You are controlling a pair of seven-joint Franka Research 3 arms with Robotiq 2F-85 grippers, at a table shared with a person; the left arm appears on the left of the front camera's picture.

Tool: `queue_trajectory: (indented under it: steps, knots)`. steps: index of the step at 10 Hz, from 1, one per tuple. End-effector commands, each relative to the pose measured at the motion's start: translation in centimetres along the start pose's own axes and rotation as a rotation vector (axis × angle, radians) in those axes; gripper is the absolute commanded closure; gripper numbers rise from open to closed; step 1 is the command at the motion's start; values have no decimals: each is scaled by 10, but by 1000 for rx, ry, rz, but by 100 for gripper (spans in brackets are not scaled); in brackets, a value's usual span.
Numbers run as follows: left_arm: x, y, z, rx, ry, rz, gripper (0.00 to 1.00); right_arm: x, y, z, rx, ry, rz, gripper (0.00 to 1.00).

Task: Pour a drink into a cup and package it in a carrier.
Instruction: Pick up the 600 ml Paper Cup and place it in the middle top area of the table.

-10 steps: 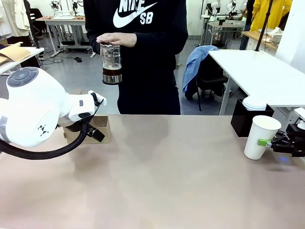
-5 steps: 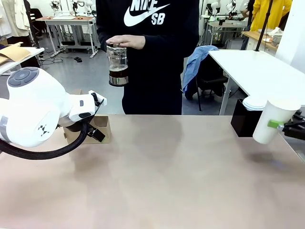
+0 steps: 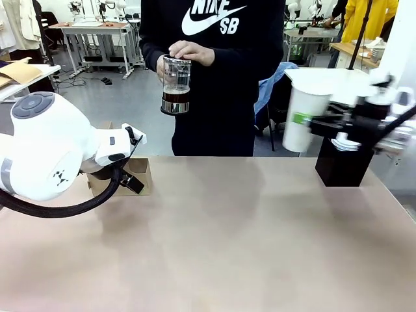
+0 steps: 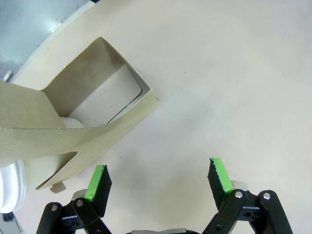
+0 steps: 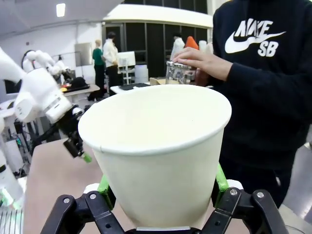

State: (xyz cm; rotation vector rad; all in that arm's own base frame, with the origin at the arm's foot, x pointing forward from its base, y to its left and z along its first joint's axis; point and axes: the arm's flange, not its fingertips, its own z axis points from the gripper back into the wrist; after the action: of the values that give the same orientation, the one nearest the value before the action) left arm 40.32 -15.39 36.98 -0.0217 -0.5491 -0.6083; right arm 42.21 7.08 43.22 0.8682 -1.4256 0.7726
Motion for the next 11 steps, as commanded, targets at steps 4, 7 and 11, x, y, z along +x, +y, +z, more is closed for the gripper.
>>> queue_trajectory:
  steps: [4, 7, 11]
  knots:
    - [0, 1, 1, -1, -2, 4, 0, -85, -39, -126, -81, -23, 58, 13]
    - [0, 1, 1, -1, -2, 4, 0, -122, -57, -146, -83, 18, 33, 13]
    - [0, 1, 1, -1, -2, 4, 0, -139, -60, -143, -53, 26, -8, 13]
